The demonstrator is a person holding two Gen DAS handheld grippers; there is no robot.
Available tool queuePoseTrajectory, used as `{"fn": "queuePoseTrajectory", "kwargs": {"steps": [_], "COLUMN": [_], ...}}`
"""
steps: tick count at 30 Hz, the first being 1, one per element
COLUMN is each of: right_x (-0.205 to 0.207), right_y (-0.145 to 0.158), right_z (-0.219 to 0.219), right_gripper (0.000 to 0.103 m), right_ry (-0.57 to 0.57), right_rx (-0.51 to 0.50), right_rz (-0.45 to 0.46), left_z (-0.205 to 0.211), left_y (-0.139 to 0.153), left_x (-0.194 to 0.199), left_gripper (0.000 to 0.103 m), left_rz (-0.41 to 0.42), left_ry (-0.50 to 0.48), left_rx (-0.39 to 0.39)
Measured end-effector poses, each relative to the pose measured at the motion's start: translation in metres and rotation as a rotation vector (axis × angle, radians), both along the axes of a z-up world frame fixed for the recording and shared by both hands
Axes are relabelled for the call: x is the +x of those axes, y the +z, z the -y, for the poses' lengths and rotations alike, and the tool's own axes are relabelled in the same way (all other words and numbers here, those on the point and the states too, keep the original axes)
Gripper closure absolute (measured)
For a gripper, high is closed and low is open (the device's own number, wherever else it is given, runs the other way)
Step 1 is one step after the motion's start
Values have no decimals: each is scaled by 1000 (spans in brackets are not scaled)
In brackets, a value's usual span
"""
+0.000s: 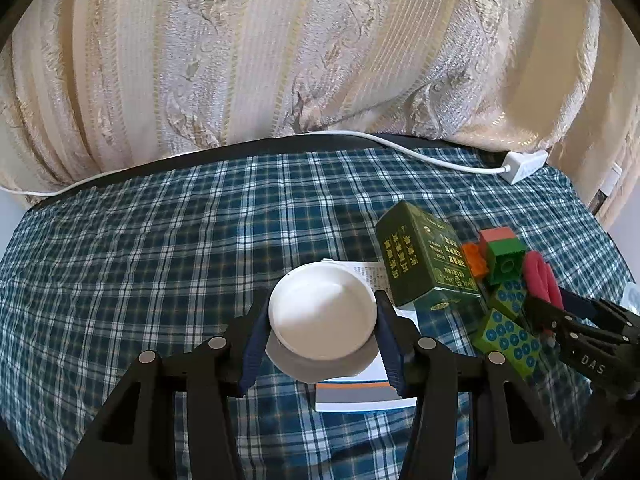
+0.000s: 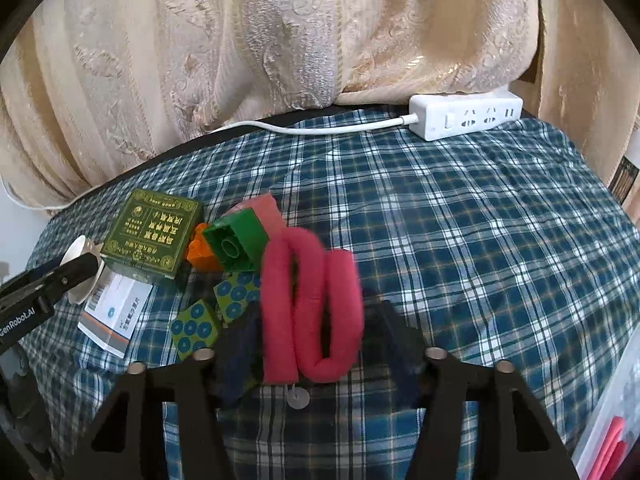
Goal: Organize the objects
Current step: 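Lower the second pink tube into the clear bowl and open the right gripper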
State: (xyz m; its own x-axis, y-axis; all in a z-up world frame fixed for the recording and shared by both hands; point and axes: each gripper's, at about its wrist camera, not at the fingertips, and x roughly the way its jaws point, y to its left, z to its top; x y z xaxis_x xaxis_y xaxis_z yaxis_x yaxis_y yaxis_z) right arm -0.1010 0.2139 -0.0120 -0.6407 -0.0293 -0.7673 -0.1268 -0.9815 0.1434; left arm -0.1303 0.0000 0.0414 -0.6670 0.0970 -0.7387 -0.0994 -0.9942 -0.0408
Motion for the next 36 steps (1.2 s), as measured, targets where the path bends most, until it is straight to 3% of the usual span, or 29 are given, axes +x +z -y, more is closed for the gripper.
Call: {"fn": "queuePoseTrajectory", "kwargs": {"steps": [23, 36], "right_x": [69, 130], "right_y": [39, 60], "right_z": [-7, -55], "right_gripper": [53, 53], "right_ry": [-61, -215], "right_rx": [-49, -52], "right_rz": [-91, -149], "left_z": [-18, -37], "left_y": [15, 22], "left_x": [17, 30], "left_gripper": [52, 52], "left_rz": [-36, -53], "left_ry": [-60, -117], "left_rx": [9, 5]}}
